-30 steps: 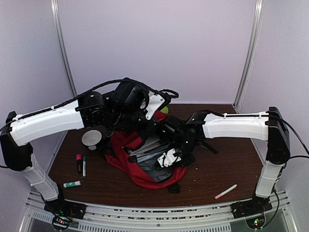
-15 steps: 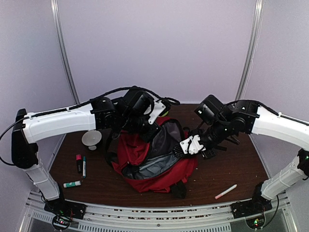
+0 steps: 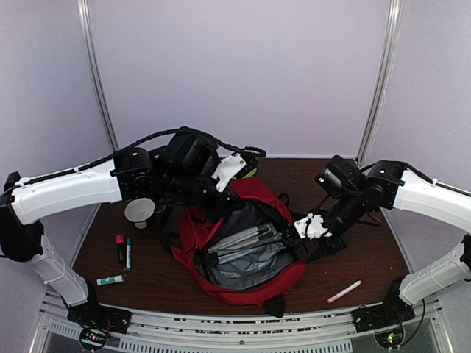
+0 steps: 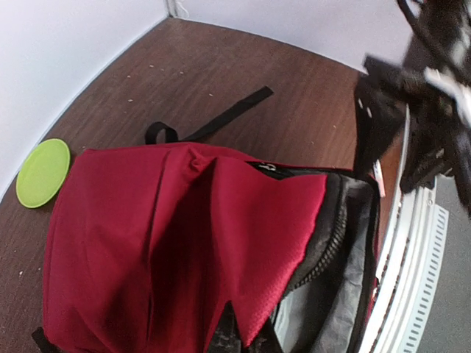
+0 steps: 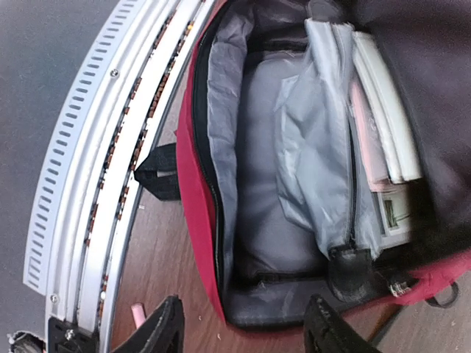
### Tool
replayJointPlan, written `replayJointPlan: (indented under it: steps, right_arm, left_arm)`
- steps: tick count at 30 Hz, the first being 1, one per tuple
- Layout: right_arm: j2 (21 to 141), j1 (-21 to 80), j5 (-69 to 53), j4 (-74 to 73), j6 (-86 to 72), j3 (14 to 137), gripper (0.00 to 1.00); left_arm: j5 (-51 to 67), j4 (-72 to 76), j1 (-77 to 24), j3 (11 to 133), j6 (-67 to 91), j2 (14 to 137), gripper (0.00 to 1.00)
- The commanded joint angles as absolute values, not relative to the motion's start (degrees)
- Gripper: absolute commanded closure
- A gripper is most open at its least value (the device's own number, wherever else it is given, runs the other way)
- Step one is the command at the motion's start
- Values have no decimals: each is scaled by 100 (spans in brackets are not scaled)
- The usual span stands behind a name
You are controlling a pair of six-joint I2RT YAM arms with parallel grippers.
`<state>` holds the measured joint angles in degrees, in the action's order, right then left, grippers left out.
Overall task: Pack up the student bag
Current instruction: Adjust the largest pocket of the bag to the student bag, then place the largest pocket in the student bag.
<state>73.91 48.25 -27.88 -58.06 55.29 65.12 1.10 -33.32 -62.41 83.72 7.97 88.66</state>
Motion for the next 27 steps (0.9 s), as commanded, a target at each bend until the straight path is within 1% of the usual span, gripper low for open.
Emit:
replayJointPlan:
  steps: [1, 5, 9, 11, 13, 16, 21, 23, 27]
  right_arm:
    - [6954, 4024, -3607, -6828, 5835, 6755, 42]
    - [7130, 3161, -4061, -7023, 5988, 6952, 43]
    - [7495, 2732, -4084, -6372, 5593, 6958, 46]
    - [7682, 2700, -4031, -5984, 5306, 6959, 48]
    - [7827, 2698, -4183, -5714, 5129, 6996, 49]
    - [8060, 2742, -4300, -5326, 4618, 7133, 49]
    - [8592, 2767, -4018, -5038, 3856, 7371, 50]
    - [8638, 2768, -3978, -4924, 3706, 7294, 51]
    - [8684, 2776, -3854, -4772, 3458, 7174, 51]
  left_arm:
    - [412, -3557, -6829, 8307, 392, 9038, 100]
    - [253, -3729, -7303, 8180, 430, 9183, 100]
    - [251, -3948, -7514, 8185, 469, 9499, 100]
    - [164, -4047, -7553, 8187, 511, 9658, 86]
    - [9, -4054, -7595, 8135, 560, 9710, 74]
    - [-241, -4045, -7637, 8097, 582, 9597, 62]
    - [-528, -3821, -7638, 7877, 725, 9103, 49]
    - [-665, -3755, -7638, 7758, 808, 8908, 46]
    - [-970, -3653, -7630, 7450, 950, 8607, 44]
